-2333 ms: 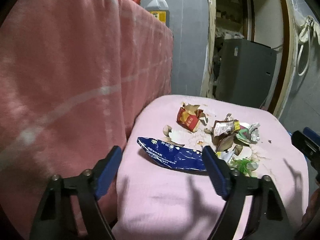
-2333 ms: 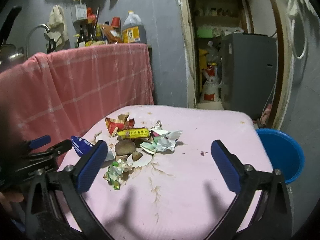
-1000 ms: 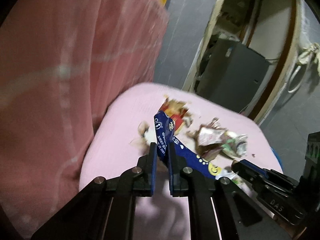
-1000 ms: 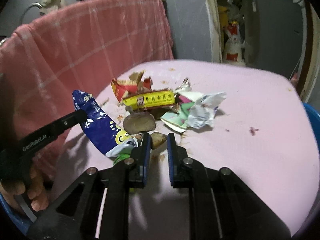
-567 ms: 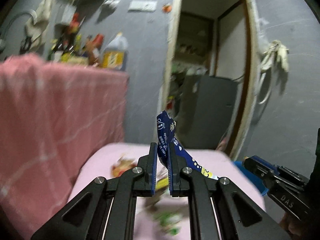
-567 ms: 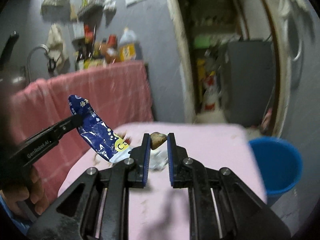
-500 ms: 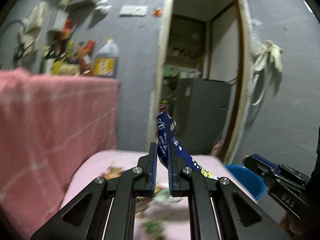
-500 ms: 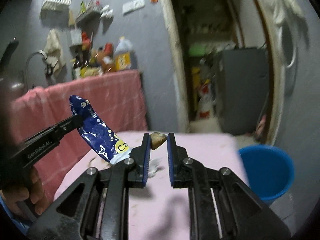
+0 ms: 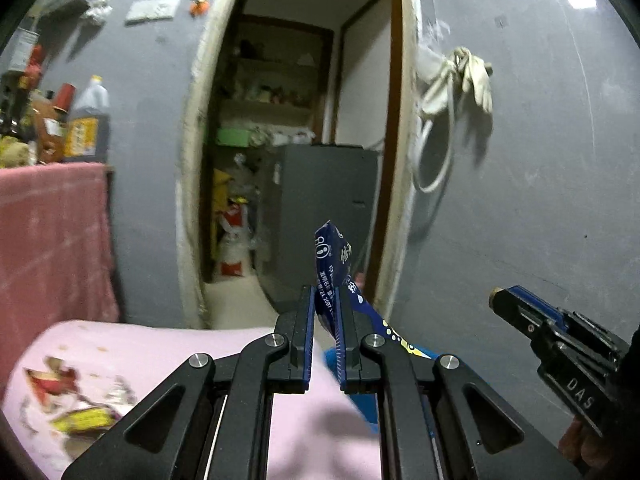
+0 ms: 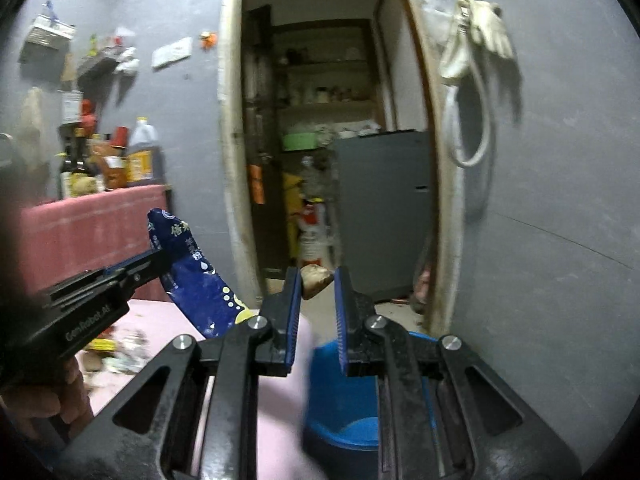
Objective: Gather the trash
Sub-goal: 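Carry the blue wrapper and brown scrap over the blue bucket with both grippers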
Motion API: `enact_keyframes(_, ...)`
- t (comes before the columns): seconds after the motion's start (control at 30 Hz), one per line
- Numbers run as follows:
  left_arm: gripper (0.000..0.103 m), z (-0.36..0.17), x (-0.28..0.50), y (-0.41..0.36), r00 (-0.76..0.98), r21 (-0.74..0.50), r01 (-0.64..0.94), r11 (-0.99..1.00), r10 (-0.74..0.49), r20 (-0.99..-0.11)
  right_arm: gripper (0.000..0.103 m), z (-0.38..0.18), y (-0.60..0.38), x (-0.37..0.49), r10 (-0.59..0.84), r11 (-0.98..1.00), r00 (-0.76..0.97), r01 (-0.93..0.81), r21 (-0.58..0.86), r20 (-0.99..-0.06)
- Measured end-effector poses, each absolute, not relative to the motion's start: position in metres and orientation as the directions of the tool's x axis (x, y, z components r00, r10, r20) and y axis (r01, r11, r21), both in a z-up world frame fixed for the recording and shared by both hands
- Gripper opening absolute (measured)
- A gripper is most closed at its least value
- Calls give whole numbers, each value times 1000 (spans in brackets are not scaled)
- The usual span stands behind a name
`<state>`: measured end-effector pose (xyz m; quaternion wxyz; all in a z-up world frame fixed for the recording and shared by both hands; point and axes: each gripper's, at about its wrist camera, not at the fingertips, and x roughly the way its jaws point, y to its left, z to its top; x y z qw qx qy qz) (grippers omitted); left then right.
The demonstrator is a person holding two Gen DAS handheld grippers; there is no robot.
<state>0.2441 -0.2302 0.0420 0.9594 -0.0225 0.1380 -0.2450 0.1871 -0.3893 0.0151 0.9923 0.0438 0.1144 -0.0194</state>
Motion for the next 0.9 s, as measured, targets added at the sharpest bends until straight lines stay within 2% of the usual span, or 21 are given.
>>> enact_keyframes(0.17,7,20,278,-267,795,-124,464,877,-474,-378,17,-19,-423,205,-58,988,948,100,121,-312)
enact_keyframes(0.47,8,-31,335,-307,695,-136,381,915,-380,-610,17,-91,-456,238,-35,964,874,158,215,-485)
enact_keyframes(0.77,9,-62,360,-323,597,-166,356,920,-361,-717,18,-111,-473,259,-1,943,835,184,278,-550)
enact_keyframes(0.83,9,-65,359,-324,582,-167,366,916,-365,-727,20,-106,-471,262,0,942,834,186,281,-552)
enact_keyframes(0.9,9,-65,359,-323,575,-169,366,915,-365,-733,28,-101,-472,259,-8,940,838,192,281,-545)
